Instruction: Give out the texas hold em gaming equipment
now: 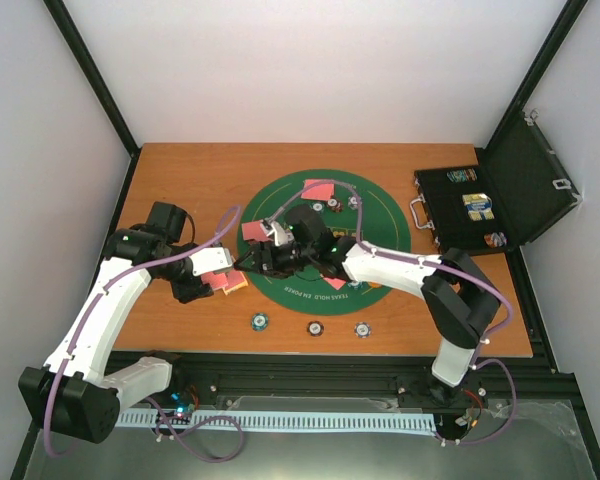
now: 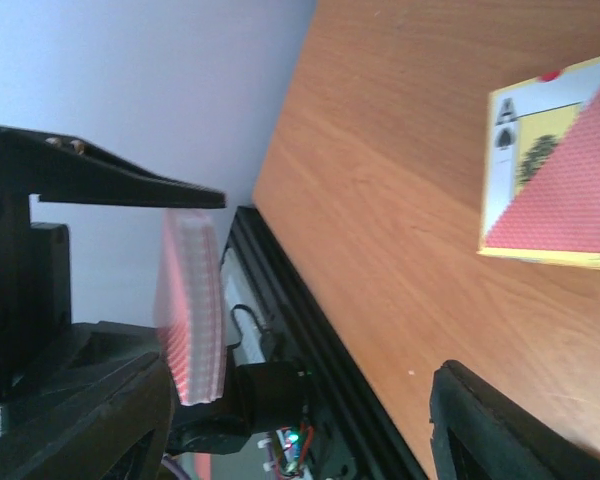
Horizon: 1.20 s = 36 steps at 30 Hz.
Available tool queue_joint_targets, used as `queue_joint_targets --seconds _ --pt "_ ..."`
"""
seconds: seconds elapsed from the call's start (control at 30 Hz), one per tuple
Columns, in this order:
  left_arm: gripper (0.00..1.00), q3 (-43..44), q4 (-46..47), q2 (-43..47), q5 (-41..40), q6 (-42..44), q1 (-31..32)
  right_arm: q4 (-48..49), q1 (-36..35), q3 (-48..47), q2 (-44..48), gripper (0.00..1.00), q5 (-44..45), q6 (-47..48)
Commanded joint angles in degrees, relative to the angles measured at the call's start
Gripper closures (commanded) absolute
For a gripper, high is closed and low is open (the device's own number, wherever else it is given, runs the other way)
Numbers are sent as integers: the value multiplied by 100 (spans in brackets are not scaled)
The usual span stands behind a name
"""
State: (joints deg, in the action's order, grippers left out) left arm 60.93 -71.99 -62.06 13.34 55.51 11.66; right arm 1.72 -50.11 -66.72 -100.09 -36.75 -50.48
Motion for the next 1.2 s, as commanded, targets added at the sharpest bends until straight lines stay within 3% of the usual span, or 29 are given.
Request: queue_joint_targets --seconds 0.0,0.73,1.17 --pt "99 202 29 1 42 83 -6 928 -179 -126 -238 29 -434 -419" --pt "99 218 -35 103 52 118 -6 2349 -614 -574 -1348 29 -950 -1343" --pt "99 257 -95 178 96 136 -7 1618 -386 -502 -1478 40 -857 -1048"
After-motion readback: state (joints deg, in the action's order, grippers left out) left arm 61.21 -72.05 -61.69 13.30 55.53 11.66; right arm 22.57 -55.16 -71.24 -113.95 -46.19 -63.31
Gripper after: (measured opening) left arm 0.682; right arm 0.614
